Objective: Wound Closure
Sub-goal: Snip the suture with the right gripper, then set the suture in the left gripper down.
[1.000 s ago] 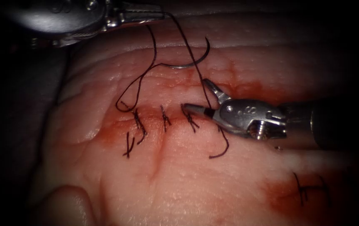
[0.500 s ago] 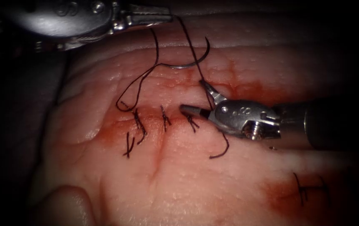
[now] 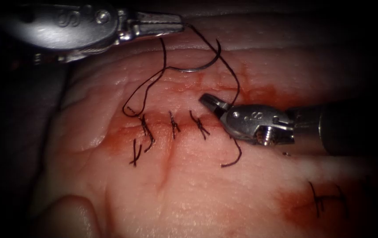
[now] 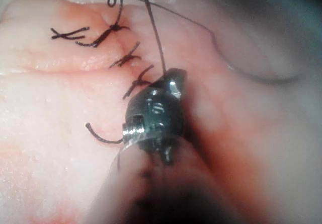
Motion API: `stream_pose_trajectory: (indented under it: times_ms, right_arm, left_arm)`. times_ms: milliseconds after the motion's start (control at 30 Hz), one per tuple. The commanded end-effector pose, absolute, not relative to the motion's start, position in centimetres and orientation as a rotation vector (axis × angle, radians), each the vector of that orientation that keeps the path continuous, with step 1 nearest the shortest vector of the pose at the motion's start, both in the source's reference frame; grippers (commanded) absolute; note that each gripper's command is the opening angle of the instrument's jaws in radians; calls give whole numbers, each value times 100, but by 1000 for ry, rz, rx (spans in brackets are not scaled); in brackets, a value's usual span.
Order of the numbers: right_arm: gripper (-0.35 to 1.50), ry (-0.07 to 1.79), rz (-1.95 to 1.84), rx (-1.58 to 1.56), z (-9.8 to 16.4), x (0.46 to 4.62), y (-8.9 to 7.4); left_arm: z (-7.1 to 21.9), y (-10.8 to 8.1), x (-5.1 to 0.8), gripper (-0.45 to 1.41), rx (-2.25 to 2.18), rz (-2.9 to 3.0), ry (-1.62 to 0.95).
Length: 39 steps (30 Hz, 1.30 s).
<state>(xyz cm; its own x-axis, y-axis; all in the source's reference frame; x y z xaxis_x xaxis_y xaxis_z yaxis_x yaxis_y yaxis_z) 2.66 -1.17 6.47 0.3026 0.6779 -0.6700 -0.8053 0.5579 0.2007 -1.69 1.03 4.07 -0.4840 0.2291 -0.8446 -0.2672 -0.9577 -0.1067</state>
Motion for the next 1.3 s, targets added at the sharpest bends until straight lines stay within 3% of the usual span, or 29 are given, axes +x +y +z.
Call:
stream_pose_trajectory:
  times_ms: [33,67,100,133,200,433,700,1067,1100,1133,1167,1200,1300]
  right_arm:
    - [-35,797,993,-187,650,269,-120]
    - [-16,802,991,-184,648,267,-120]
    - [51,817,985,-175,646,263,-120]
    - [91,831,967,-172,641,254,-121]
    - [108,837,948,-165,636,238,-121]
    - [121,875,918,-239,620,162,-105]
    - [118,830,942,-288,616,91,-99]
    - [108,785,967,-345,618,59,-99]
    - [108,787,966,-345,618,60,-99]
    - [108,789,965,-344,618,61,-100]
    - [106,792,964,-342,618,63,-100]
    - [106,794,963,-341,619,64,-100]
    - [108,794,965,-342,619,67,-100]
  left_arm:
    - [412,103,-174,-45,-1408,2483,58]
    - [411,100,-173,-45,-1410,2485,59]
    - [411,99,-172,-45,-1411,2486,60]
    - [411,93,-170,-45,-1415,2490,63]
    - [410,83,-169,-45,-1421,2497,70]
    - [404,27,-163,-45,-1490,2523,18]
    - [408,-49,-155,-45,-1604,2538,-233]
    - [472,-171,-152,-45,-1645,2675,-601]
    - [482,-183,-150,-38,-1626,2711,-644]
    - [488,-191,-148,0,-1606,2726,-677]
    - [498,-201,-143,81,-1571,2749,-731]
    - [500,-202,-141,105,-1567,2745,-744]
    - [495,-192,-135,123,-1584,2731,-773]
